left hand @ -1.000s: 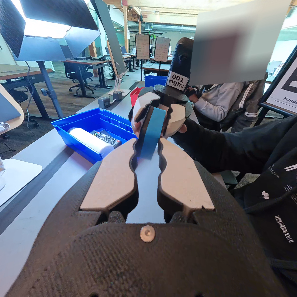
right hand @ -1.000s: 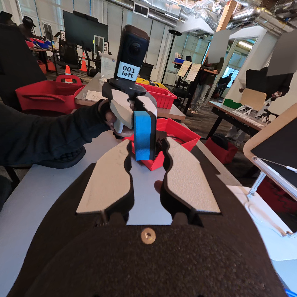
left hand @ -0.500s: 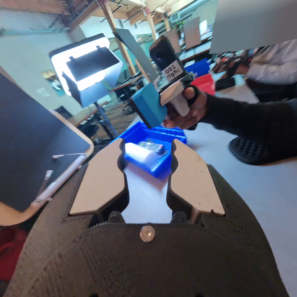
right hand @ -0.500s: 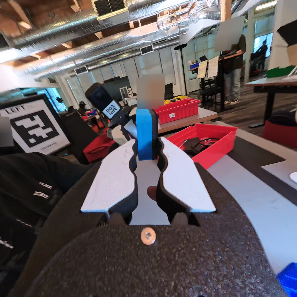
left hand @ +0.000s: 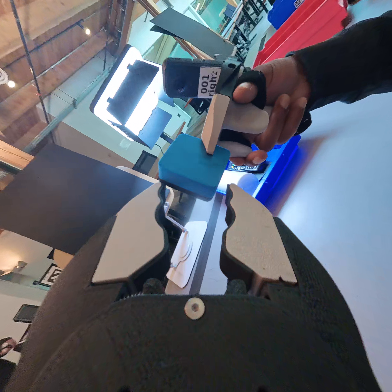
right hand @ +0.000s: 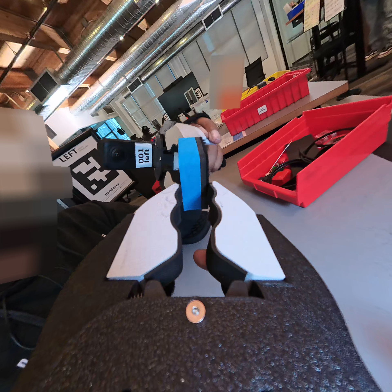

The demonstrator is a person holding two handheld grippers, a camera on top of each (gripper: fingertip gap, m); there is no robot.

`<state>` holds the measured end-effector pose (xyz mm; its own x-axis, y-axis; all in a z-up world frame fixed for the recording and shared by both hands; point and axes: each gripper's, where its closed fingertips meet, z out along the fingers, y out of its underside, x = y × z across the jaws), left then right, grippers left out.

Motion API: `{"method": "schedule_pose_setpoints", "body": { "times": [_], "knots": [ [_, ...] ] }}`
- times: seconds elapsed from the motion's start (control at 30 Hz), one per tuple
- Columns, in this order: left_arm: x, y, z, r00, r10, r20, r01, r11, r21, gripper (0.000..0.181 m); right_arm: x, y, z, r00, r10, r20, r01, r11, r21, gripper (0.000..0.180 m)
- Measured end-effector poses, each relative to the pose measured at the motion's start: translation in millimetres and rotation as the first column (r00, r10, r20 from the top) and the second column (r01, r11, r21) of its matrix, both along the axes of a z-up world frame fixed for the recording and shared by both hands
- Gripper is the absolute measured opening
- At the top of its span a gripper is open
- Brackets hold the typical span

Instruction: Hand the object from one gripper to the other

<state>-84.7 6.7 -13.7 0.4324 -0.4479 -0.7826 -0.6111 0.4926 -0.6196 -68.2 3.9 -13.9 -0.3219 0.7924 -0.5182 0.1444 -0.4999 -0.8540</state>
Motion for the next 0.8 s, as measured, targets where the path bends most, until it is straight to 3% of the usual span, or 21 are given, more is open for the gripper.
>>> {"method": "schedule_pose_setpoints", "body": {
  "times": [0.8],
  "knots": [
    [5, -12, 8, 0.993, -0.095, 0.067, 0.094, 0.995, 0.026, 0.054, -3, -7, -3, 0.998, 0.066, 0.006, -0.065, 0.995, -0.069, 0.022]
  ]
}}
